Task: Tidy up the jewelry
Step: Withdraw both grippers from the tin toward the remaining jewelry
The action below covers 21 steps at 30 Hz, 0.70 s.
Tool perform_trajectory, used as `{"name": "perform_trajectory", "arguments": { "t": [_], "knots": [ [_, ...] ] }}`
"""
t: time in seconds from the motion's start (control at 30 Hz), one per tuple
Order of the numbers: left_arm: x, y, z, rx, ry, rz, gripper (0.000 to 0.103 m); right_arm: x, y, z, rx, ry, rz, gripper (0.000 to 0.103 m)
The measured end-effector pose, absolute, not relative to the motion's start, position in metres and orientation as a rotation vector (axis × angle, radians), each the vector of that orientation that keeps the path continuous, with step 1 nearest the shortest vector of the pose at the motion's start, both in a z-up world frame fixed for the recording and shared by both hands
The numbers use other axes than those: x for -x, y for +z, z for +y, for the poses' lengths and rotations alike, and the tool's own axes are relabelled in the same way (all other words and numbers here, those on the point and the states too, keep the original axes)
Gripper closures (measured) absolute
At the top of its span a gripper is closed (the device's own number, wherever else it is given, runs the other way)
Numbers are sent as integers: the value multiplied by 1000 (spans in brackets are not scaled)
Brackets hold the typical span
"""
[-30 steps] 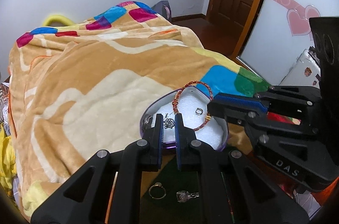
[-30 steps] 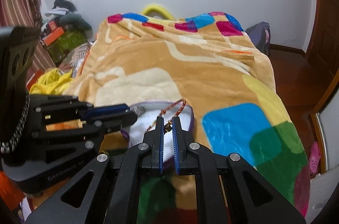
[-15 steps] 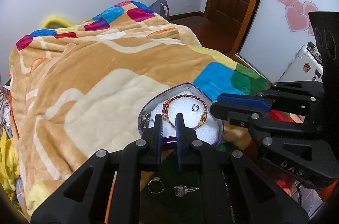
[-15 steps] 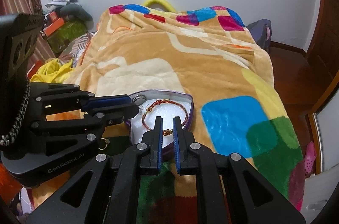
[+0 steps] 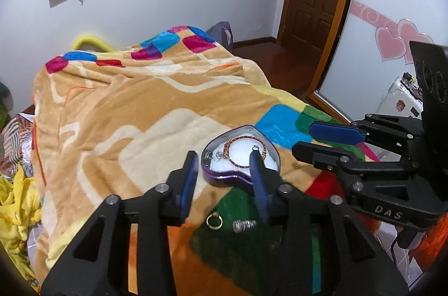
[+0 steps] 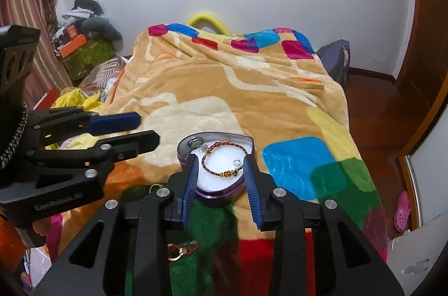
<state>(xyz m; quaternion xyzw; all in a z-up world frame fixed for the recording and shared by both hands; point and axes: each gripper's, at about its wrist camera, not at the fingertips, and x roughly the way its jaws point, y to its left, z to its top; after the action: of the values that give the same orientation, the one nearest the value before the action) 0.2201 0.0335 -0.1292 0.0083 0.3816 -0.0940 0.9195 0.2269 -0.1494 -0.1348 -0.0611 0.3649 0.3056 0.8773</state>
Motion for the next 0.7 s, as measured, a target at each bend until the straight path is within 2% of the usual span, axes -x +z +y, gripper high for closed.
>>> {"name": "perform_trajectory", "arguments": {
  "t": [0.37, 0.7],
  "knots": [
    [-178, -136, 34, -7, -206, 803, 64, -203, -142, -153, 158, 626, 780, 73],
    [-165, -187, 21, -18, -227, 916, 64, -187, -176, -167, 112, 603, 880, 73]
  ]
}}
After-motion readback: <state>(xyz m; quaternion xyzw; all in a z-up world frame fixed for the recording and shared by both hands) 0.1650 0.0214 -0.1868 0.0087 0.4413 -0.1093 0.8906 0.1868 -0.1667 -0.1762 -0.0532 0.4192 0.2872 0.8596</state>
